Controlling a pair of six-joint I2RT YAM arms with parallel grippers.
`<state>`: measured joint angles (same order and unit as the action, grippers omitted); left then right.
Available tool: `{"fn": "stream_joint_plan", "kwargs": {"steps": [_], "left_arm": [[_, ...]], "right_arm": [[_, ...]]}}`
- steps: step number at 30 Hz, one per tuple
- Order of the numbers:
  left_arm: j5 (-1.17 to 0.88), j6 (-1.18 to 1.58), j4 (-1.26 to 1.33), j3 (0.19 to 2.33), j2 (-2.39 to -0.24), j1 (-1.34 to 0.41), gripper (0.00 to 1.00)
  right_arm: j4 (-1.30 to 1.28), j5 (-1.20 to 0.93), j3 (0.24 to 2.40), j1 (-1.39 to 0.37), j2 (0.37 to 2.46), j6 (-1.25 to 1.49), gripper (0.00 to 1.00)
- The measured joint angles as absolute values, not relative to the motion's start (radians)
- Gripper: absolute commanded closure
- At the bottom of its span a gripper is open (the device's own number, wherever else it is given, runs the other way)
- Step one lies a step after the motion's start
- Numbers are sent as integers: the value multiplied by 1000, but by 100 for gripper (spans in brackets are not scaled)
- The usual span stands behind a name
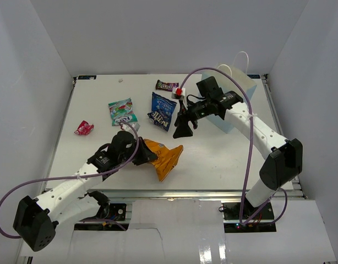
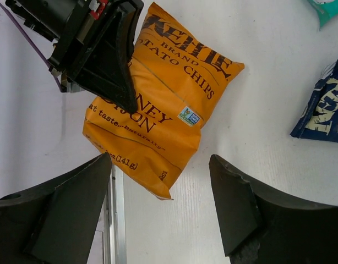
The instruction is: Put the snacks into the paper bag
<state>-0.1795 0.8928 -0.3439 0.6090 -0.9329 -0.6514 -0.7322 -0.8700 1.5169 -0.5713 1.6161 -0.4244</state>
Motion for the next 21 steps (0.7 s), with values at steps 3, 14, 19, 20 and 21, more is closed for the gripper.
{"fn": "stream_joint_plan", "kwargs": {"steps": [3,14,19,20,21], "left_arm": [[-163,900,-331,609,-937,-671,100],[-136,877,-248,624,-995,-777,100],[-120,850,-230,624,-1000,-812,100],[-116,842,-225,624,-1000,-821,100],[-112,833,-223,624,-998,-830,100]], "right_arm": [[-736,-859,1577,-561,1628,-421,22],[-687,-847,1681,-466,1670,-263,3],[-628,-834,1555,-475,1669,-150,2],[-614,-826,1512,-480,1669,-123,2],[-606,-815,1472,-483,1669,-96,2]]}}
